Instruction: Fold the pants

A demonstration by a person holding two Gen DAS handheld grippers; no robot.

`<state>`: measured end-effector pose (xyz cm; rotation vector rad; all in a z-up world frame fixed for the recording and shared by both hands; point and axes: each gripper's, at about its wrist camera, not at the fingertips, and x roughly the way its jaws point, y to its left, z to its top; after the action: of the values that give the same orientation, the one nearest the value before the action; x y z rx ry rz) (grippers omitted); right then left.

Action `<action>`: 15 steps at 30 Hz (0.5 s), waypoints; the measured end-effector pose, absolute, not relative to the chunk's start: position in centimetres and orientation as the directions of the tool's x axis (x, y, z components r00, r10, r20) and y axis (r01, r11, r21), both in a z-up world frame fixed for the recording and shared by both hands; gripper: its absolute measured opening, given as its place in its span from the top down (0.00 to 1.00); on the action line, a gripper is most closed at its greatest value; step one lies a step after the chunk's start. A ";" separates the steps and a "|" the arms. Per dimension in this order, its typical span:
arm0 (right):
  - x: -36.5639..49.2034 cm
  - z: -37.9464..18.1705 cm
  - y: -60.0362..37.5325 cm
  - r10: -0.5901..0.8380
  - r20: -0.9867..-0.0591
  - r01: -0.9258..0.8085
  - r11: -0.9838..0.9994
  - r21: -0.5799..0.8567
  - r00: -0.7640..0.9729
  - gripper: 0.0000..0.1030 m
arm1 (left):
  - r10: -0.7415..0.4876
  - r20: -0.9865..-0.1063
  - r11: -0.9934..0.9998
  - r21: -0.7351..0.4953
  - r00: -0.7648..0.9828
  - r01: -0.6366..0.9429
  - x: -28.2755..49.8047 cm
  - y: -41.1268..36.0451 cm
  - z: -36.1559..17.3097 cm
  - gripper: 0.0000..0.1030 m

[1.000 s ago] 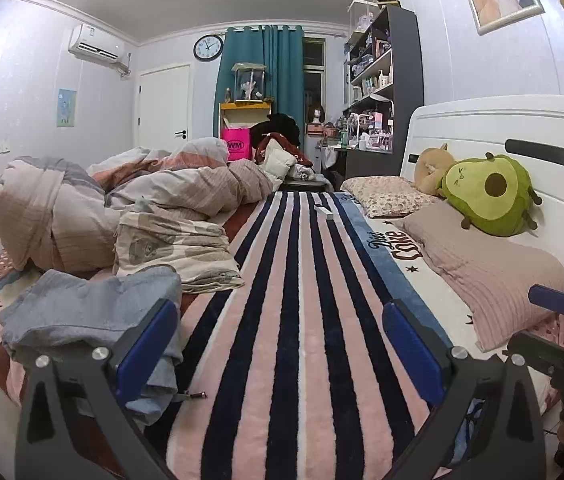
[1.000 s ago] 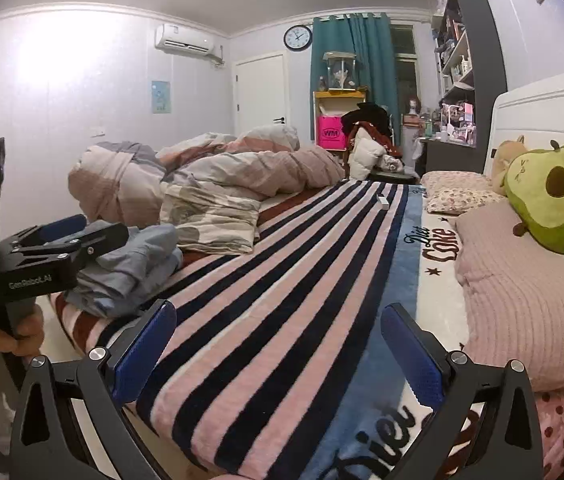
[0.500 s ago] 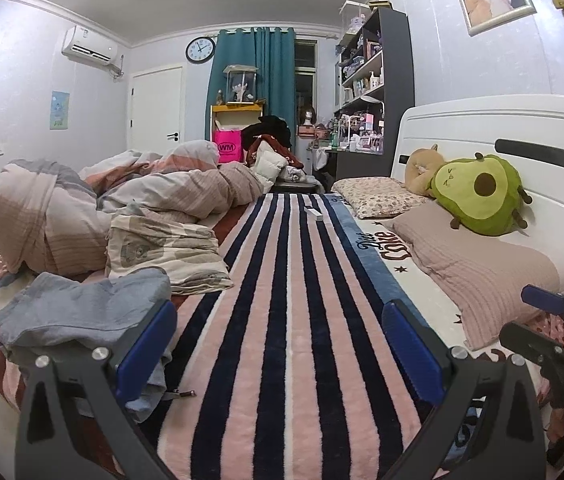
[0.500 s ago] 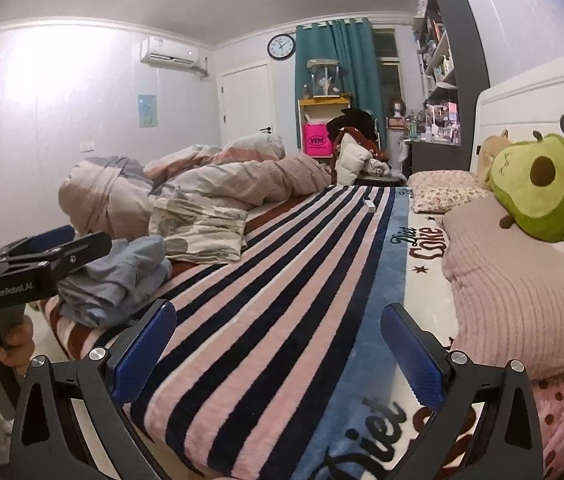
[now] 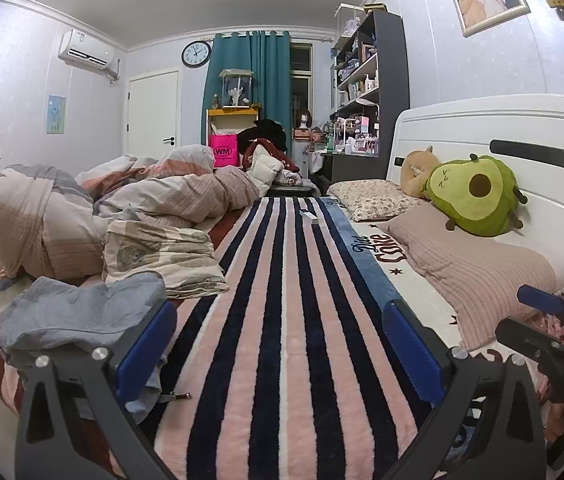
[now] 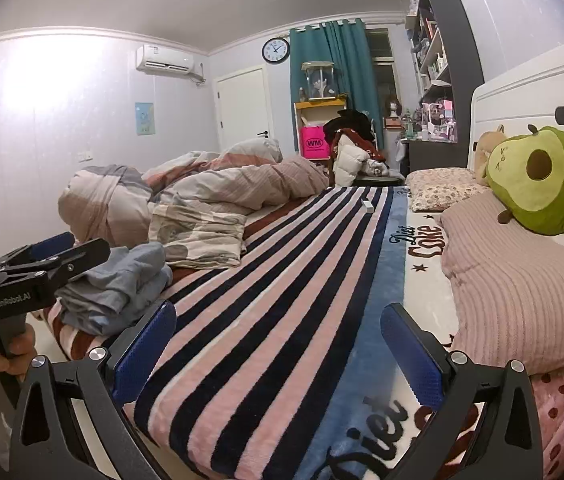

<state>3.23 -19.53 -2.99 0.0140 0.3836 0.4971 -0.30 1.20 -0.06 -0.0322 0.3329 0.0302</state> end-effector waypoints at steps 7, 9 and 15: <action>3.0 -2.9 -19.5 0.462 -0.352 -0.458 0.883 0.098 0.814 0.01 | 0.024 -0.328 0.999 -0.026 0.944 -0.034 -0.3 1.3 -0.1 0.01; 3.0 -2.9 -19.6 0.461 -0.352 -0.458 0.884 0.099 0.814 0.01 | 0.023 -0.329 0.999 -0.025 0.944 -0.033 -0.3 1.3 -0.1 0.01; 3.0 -2.8 -19.7 0.459 -0.352 -0.455 0.885 0.100 0.816 0.01 | 0.024 -0.327 0.999 -0.026 0.945 -0.034 -0.3 1.3 -0.1 0.01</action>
<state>3.00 -19.65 -2.85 0.0114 0.3783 0.4877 -0.29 1.26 -0.05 -0.0310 0.3327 0.0296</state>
